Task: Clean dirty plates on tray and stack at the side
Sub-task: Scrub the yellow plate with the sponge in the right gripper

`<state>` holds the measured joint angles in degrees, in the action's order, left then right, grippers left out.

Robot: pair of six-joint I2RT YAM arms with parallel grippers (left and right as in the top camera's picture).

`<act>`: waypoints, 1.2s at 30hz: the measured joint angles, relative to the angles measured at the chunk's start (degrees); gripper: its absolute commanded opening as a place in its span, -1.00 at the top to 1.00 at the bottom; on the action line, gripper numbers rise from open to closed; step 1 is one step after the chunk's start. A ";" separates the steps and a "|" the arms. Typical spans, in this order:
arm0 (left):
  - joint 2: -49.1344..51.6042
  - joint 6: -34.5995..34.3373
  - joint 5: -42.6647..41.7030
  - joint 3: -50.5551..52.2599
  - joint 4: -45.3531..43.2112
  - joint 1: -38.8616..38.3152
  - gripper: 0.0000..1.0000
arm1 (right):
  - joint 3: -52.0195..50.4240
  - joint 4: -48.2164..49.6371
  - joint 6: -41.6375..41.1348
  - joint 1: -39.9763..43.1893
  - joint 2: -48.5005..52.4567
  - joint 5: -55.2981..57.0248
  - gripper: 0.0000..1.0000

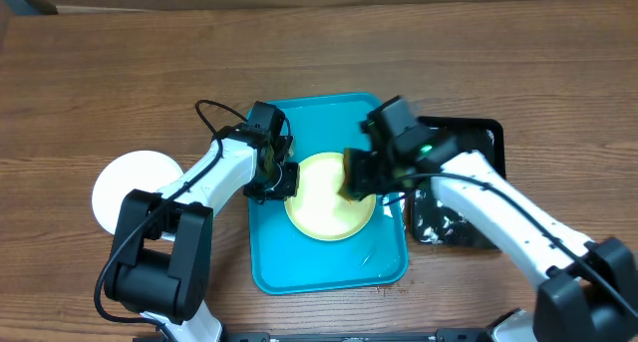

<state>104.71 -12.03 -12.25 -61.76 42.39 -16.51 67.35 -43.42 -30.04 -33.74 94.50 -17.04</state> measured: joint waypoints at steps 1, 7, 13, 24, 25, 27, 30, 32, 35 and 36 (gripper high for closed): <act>0.00 0.00 0.02 0.00 0.00 0.00 0.91 | -0.07 3.02 -1.73 -1.84 2.51 0.50 0.92; -0.02 0.00 0.02 0.00 0.00 0.00 0.92 | -0.44 8.90 -7.56 -5.31 12.94 1.22 0.93; -0.02 0.00 0.04 0.00 0.04 0.00 0.92 | -0.15 7.39 -13.86 -5.05 15.50 2.75 0.93; -0.02 0.00 0.04 0.00 0.44 -0.02 0.92 | 1.36 -5.29 -19.71 2.64 15.50 2.93 0.92; -0.02 0.00 0.04 0.00 0.44 -0.02 0.91 | 1.49 -6.12 -19.78 3.04 15.50 3.13 0.92; -0.02 0.00 -0.46 0.00 0.46 -0.02 0.92 | 2.10 -8.63 -19.82 3.34 15.52 4.31 0.92; -0.02 0.00 -1.60 0.02 0.50 -0.94 0.92 | 3.17 -12.13 -18.73 3.32 15.56 6.80 0.92; -0.02 0.00 -1.86 0.02 0.50 -1.05 0.92 | 3.80 -12.81 -17.00 3.32 15.50 7.80 0.92; -0.02 0.00 -1.95 0.13 0.48 -1.05 0.91 | 4.28 -13.16 -14.25 3.32 14.43 9.57 0.92; -0.02 0.00 -1.90 0.13 0.50 -1.05 0.92 | 4.28 -13.31 -13.53 3.32 13.53 10.23 0.92</act>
<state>104.68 -12.03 -14.15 -61.63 42.89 -17.56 71.64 -56.73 -43.57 -30.41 108.03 -6.81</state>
